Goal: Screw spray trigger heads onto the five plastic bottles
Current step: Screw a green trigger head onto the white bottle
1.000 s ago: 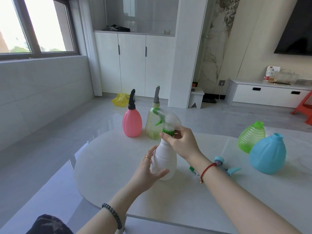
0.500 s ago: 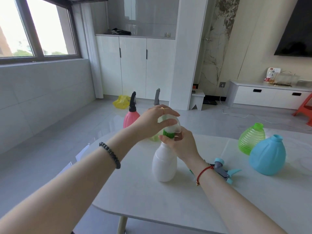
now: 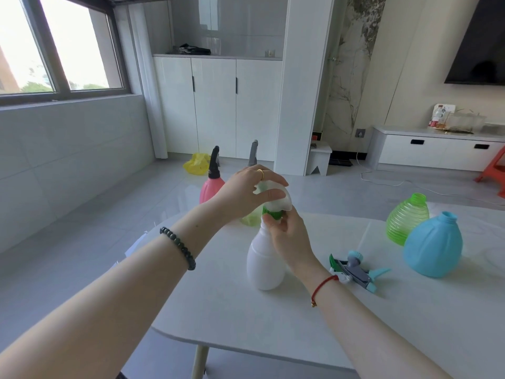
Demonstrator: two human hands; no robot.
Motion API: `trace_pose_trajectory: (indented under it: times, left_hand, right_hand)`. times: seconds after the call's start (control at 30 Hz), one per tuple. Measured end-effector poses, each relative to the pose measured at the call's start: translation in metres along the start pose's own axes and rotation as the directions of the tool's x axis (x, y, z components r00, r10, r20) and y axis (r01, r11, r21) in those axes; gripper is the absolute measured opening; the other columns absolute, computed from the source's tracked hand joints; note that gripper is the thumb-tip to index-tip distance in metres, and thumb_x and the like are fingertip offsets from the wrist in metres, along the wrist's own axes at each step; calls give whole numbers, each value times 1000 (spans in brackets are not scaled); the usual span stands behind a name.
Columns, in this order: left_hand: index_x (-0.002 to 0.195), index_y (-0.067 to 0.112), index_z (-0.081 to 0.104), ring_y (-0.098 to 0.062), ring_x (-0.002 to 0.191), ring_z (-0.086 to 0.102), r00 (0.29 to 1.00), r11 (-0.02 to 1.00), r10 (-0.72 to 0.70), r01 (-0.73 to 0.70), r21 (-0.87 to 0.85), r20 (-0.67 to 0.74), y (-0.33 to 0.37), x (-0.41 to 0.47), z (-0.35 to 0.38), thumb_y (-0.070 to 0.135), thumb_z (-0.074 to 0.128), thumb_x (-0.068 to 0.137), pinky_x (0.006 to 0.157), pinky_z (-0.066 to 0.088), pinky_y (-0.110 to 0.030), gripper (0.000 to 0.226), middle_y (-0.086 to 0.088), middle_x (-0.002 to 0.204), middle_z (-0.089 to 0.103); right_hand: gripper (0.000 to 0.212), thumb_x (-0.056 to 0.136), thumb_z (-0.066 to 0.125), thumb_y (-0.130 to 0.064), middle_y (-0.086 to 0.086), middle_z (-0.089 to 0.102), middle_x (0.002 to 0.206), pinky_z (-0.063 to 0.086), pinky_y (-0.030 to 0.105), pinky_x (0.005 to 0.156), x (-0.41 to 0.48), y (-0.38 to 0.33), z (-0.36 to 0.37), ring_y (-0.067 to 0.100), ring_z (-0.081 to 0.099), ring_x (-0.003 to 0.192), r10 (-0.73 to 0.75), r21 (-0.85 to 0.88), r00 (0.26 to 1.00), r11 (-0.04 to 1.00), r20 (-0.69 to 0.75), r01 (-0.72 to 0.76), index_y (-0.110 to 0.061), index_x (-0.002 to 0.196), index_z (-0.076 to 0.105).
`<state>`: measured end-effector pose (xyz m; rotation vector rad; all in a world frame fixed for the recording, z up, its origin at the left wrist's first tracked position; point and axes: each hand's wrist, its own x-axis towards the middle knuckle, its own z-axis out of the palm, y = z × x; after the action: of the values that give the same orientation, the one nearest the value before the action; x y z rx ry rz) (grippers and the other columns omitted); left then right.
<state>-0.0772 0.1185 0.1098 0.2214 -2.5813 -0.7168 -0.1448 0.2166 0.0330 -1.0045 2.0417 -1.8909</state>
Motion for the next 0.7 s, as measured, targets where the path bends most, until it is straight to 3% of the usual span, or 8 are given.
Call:
trace_pose_trajectory:
  times: [0.07, 0.13, 0.27, 0.37, 0.47, 0.57, 0.63, 0.7]
  left_hand:
    - [106, 29, 65, -19, 111, 51, 1000, 1000, 0, 0, 4, -2, 1, 0, 0, 33, 59, 85, 94, 46, -39, 22, 2, 118, 57]
    - [106, 28, 65, -19, 111, 51, 1000, 1000, -4, 4, -9, -4, 1, 0, 0, 33, 59, 85, 95, 46, -40, 22, 2, 117, 56]
    - [105, 29, 65, -18, 112, 51, 1000, 1000, -4, 4, -28, -3, 0, 0, 1, 33, 59, 85, 95, 47, -41, 22, 5, 115, 55]
    - [105, 29, 65, -19, 112, 51, 1000, 999, -3, 3, -41, -6, -1, 0, 1, 32, 60, 85, 94, 48, -42, 21, 1, 118, 57]
    - [105, 29, 65, -19, 112, 51, 1000, 999, -3, 3, -40, -2, 0, 0, 2, 32, 60, 84, 94, 48, -43, 22, 1, 118, 57]
    - [105, 29, 65, -19, 113, 51, 1000, 999, -4, 4, -54, 0, 0, 0, 3, 33, 61, 84, 94, 48, -44, 22, 2, 115, 56]
    - [105, 29, 65, -19, 113, 51, 1000, 998, -6, 6, -56, 1, 0, 0, 2, 33, 60, 84, 95, 48, -43, 22, 2, 116, 55]
    - [105, 29, 65, -19, 113, 50, 1000, 998, -9, 9, -56, 5, 0, 0, 2, 33, 60, 84, 94, 48, -42, 22, 2, 115, 55]
  right_hand:
    - [32, 76, 69, -18, 0, 53, 77, 41, 14, 63, 3, -1, 1, 13, 52, 71, -9, -32, 998, 999, -64, 7, -6, 92, 45]
    - [41, 71, 75, -19, -4, 52, 76, 39, 10, 57, 5, -2, 2, 8, 51, 68, -1, -15, 997, 1000, -78, 0, -8, 90, 40]
    - [36, 78, 68, -20, -1, 62, 95, 45, 15, 78, 0, 4, -1, 14, 59, 90, 14, 90, 998, 996, 54, -18, -15, 107, 47]
    - [16, 85, 59, -19, -2, 61, 91, 42, 21, 76, -3, 4, -5, 18, 57, 92, 16, 53, 998, 998, 57, -19, -14, 100, 54]
    - [32, 75, 71, -21, 2, 61, 95, 45, 25, 77, 1, 5, -3, 19, 59, 90, 23, 51, 998, 999, -62, -20, -12, 95, 49]
    - [41, 75, 71, -21, -1, 60, 97, 46, 19, 75, -1, 4, -2, 13, 59, 89, 10, 95, 1000, 995, 12, -11, -14, 106, 47]
    - [24, 83, 62, -20, -7, 60, 93, 44, 10, 71, -4, 4, -5, 8, 57, 87, -15, 112, 997, 994, 82, 5, -20, 105, 51]
    - [12, 84, 59, -19, -3, 61, 88, 44, 14, 71, -2, 4, -8, 13, 57, 85, -12, 71, 998, 997, 57, 8, -18, 96, 55]
